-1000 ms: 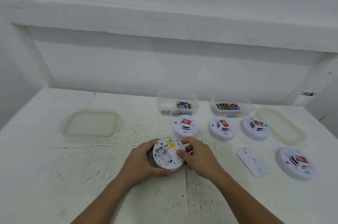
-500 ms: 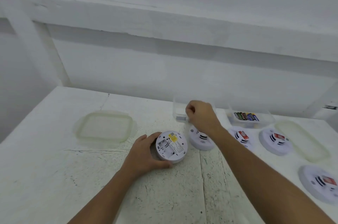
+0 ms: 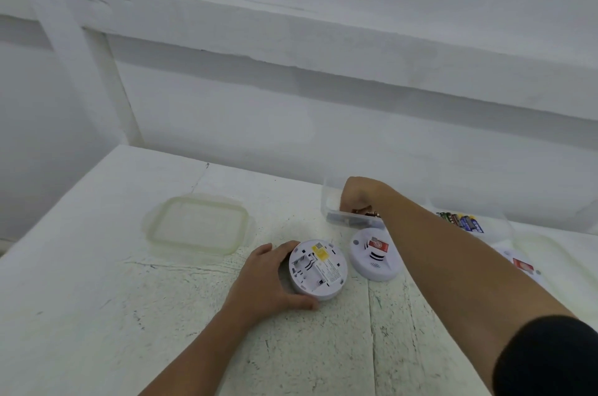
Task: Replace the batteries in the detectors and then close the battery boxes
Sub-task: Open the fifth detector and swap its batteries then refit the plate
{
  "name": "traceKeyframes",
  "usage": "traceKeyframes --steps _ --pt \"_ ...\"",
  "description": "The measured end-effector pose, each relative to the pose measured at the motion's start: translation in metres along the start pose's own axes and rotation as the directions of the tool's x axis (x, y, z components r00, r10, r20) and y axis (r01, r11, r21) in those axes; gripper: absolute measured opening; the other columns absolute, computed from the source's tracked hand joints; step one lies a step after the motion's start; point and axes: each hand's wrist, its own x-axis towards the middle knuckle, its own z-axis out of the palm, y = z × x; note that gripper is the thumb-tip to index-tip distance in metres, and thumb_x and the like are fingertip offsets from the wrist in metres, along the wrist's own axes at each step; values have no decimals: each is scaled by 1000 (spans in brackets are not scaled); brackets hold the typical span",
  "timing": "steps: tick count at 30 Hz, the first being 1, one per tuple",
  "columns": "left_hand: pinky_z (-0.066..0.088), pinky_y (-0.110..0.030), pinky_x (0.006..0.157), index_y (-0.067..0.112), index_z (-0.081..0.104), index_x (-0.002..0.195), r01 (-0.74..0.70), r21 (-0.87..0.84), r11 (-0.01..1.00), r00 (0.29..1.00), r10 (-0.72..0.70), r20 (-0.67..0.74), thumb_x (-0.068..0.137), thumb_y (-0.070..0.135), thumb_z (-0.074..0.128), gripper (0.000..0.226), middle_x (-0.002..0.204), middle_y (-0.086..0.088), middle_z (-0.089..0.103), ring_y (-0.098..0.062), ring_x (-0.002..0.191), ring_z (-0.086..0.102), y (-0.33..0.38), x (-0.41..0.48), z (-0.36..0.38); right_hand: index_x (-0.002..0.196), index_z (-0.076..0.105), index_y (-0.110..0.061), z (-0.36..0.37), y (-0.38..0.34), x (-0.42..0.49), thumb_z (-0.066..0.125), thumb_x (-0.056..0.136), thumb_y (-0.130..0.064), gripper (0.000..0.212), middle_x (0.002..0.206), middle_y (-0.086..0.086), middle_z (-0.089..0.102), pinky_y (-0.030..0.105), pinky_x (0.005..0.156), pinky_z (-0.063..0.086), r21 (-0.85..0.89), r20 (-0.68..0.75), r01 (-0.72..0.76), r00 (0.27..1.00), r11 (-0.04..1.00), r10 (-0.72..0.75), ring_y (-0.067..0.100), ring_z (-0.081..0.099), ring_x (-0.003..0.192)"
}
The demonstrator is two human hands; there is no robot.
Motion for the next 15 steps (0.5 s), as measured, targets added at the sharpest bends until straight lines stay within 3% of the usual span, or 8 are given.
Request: traceKeyframes --steps 5,8,10,12,15 --pt "25 -28 113 38 41 138 -4 0 1000 1000 4 0 42 71 81 109 126 32 45 -2 123 32 3 0 -2 66 55 -5 -4 4 0 63 84 -7 20 60 7 53 23 48 41 43 25 35 999 998 -36 17 48 49" --pt "26 -29 114 37 42 138 -18 16 1000 1000 18 7 42 73 79 109 127 31 46 -2 122 34 2 0 -1 81 65 2 -9 17 -3 62 82 2 3 75 20 66 31 64 52 305 -24 62 998 950 -58 22 59 59" --pt "28 -33 114 37 41 138 -5 21 1000 1000 5 13 39 79 75 113 131 28 47 -7 128 35 -2 1 1 80 66 6 -10 28 -11 61 84 6 6 82 24 67 29 66 53 517 -74 98 995 850 -69 25 62 65" --pt "33 -36 112 38 40 138 10 31 999 1000 -10 12 35 86 70 117 133 27 47 -10 131 35 -6 2 2 76 64 1 -9 35 -24 61 85 8 12 80 19 66 21 53 53 690 -112 138 990 711 -84 18 64 59" --pt "35 -39 110 39 39 139 13 49 999 1000 -13 7 33 90 66 121 135 26 46 -13 132 35 -8 4 4 80 64 -1 -2 43 -50 62 86 6 9 82 17 68 18 49 51 821 -152 182 983 541 -101 16 65 61"
